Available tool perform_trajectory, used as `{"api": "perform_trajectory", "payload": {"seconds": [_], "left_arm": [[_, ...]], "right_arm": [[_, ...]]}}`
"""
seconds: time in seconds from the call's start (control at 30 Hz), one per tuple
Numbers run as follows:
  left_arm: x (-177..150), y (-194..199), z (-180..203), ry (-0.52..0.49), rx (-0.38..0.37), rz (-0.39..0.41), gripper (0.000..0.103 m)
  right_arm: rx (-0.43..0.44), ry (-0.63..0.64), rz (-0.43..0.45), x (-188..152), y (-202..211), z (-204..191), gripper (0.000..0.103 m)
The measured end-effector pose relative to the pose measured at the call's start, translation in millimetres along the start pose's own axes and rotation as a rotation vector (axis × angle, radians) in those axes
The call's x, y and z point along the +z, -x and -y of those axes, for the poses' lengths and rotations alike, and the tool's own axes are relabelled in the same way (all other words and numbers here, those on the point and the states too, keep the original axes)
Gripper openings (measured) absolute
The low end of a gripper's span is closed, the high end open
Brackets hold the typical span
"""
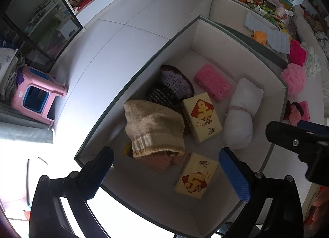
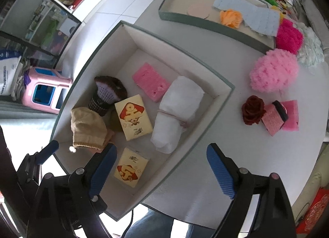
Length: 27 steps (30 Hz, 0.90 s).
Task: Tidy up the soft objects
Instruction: 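Move both tools back over the table toward the rose and pink sponge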
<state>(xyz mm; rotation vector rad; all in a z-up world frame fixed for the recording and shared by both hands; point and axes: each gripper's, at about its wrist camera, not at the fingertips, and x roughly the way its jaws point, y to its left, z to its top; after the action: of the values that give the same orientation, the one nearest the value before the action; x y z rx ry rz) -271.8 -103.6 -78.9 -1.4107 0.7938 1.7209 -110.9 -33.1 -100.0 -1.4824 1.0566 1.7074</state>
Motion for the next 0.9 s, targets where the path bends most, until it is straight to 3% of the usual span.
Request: {"api": "perform_trajectory", "payload": {"seconds": [0.47,0.8,0.9], "left_arm": [[-1,18,62,-0.153,0.008,0.006,0.103],[-16,25,162,-0.373,-0.091,-0.036,0.103],[-17,17,191,-0.390,-0.121,-0.071,0.103]], "right_arm": [[0.050,-0.174,-0.020,-33,5,79,0.091],[0.032,-0.411,-0.082,-97,-14,178,0.091],[0.031,-0.497,-0.093,-116,-20,208,0.091]]}}
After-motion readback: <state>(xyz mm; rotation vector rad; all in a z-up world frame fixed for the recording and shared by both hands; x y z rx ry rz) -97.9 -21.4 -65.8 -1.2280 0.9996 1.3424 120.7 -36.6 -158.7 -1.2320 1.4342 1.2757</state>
